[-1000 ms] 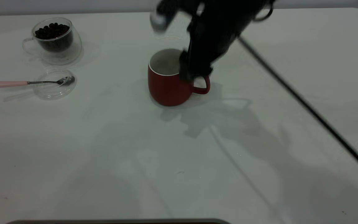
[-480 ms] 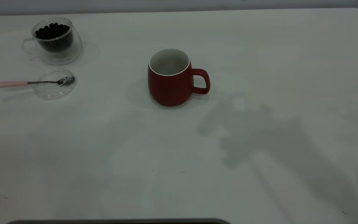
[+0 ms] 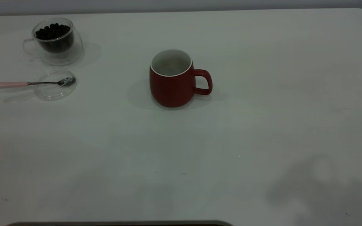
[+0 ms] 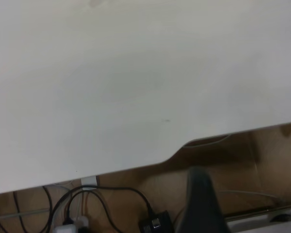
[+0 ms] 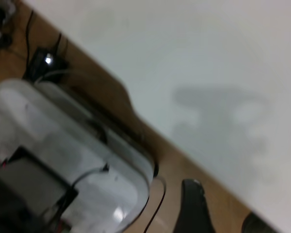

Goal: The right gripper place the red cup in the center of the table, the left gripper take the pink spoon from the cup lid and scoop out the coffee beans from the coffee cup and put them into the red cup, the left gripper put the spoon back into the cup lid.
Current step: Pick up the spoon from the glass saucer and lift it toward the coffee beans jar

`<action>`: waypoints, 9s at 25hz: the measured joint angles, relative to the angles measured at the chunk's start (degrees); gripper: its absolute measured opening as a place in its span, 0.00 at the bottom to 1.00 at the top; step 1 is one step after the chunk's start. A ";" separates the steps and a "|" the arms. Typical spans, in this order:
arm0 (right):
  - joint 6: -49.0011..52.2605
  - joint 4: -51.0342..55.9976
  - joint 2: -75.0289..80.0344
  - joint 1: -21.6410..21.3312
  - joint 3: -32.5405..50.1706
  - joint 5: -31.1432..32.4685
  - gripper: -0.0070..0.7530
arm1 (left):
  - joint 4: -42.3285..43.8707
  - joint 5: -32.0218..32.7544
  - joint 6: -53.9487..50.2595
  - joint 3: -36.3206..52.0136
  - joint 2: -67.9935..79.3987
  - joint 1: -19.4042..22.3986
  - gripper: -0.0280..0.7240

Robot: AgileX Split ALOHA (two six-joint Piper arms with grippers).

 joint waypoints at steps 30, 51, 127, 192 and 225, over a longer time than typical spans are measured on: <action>5.27 -3.68 -58.08 -28.36 21.36 2.98 0.79 | 0.00 0.00 0.08 0.00 0.00 0.00 0.80; 5.27 -4.23 -60.01 -30.15 27.96 -3.66 0.79 | 0.00 0.00 0.08 0.00 0.00 0.00 0.80; 5.27 -4.28 -61.90 -30.15 28.17 -3.37 0.79 | -33.87 -22.11 24.83 -22.75 73.50 21.75 0.99; 5.27 -3.85 -61.90 -30.15 28.17 -3.37 0.79 | -65.79 -3.86 66.11 -58.04 139.86 36.00 0.97; 5.27 -3.85 -61.90 -30.15 28.17 -3.37 0.79 | -62.89 -0.94 60.32 -61.58 140.20 33.13 0.39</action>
